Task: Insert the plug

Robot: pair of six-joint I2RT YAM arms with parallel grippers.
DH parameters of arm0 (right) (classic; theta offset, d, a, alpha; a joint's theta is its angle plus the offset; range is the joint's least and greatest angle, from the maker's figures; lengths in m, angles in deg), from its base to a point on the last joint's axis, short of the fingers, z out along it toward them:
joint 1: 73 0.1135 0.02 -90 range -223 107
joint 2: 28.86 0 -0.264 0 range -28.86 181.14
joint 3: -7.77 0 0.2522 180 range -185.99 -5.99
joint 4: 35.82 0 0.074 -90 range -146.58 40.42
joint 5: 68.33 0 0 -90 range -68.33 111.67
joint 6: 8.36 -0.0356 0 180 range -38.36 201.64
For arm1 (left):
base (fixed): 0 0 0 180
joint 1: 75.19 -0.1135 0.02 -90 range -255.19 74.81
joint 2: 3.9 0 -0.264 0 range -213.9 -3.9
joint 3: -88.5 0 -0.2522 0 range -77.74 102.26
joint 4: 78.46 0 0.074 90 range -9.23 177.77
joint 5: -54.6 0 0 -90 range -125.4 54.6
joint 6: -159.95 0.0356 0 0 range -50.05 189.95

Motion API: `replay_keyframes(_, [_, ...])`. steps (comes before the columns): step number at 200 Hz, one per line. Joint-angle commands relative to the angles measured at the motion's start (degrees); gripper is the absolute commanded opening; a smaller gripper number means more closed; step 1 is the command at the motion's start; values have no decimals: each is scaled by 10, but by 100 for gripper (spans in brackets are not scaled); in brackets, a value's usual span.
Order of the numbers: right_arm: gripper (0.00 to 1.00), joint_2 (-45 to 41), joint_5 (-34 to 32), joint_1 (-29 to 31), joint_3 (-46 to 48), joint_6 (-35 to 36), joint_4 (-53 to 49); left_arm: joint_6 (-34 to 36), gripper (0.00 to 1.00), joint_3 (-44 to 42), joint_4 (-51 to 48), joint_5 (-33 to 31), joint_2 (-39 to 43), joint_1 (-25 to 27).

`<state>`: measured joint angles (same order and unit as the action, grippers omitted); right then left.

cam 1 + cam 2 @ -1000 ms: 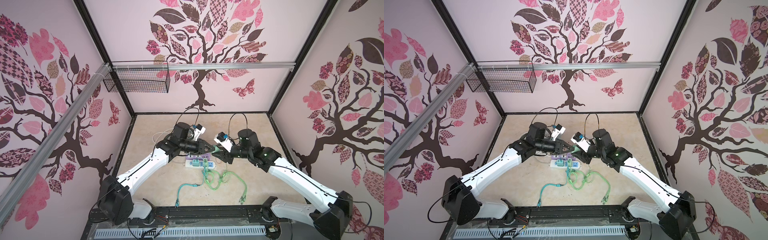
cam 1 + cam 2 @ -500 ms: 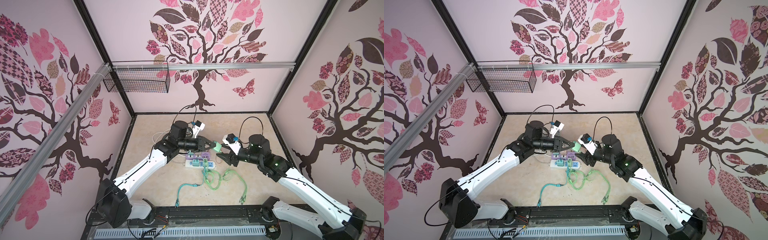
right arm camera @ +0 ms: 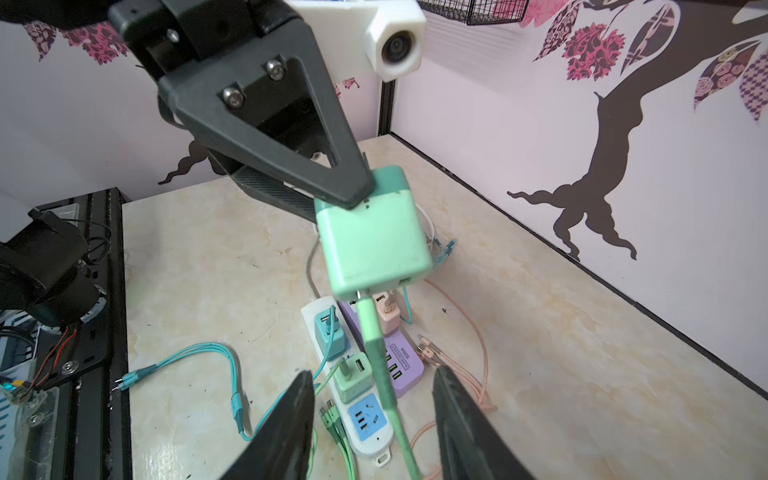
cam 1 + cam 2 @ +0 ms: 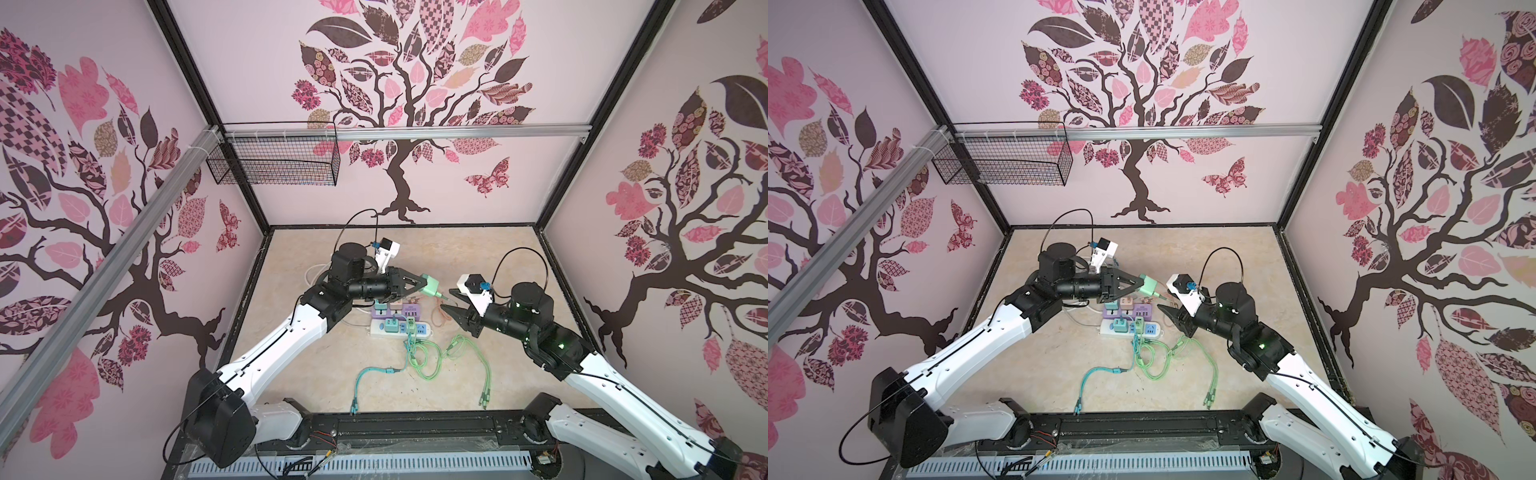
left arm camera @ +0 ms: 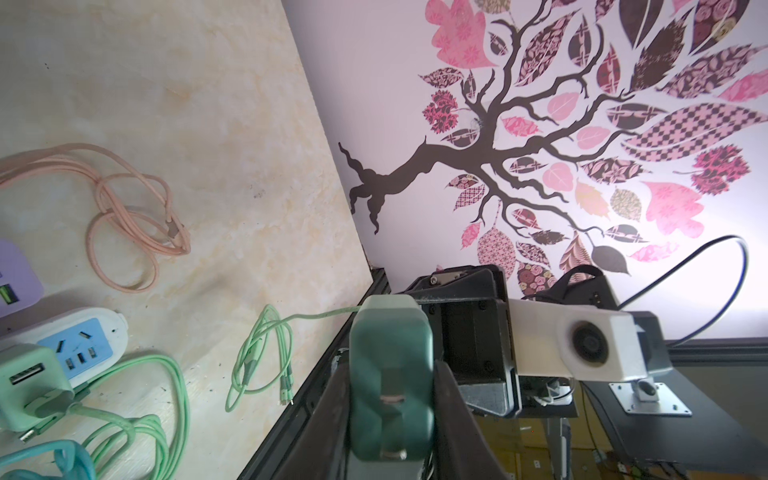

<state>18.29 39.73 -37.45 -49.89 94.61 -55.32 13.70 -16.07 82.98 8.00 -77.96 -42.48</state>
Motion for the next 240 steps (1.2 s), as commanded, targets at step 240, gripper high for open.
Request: replay_keyframes(240, [63, 62, 90, 2, 84, -476, 439, -138, 0, -201, 512, -102, 41, 26])
